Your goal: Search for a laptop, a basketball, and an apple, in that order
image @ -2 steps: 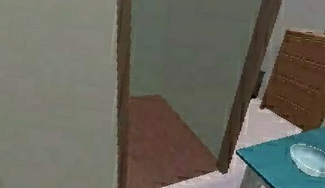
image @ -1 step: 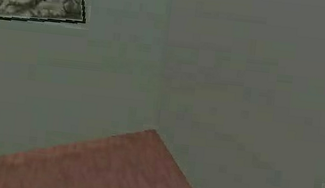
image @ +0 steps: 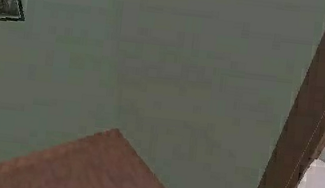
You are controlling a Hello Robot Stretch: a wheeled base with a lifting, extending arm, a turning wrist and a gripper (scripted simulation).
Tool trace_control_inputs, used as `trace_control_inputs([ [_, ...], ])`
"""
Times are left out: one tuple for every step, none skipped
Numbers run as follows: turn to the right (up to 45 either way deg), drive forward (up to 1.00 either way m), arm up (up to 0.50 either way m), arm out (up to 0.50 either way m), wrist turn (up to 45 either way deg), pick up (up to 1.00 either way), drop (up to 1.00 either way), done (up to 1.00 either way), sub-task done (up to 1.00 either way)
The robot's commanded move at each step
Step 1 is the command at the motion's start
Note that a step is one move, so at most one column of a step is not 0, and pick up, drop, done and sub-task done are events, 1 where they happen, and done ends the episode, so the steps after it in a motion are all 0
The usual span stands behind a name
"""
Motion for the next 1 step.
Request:
trace_control_inputs([
  [0.0, 0.25, 0.00, 0.00, 0.0, 0.00, 0.00, 0.00, 0.00],
])
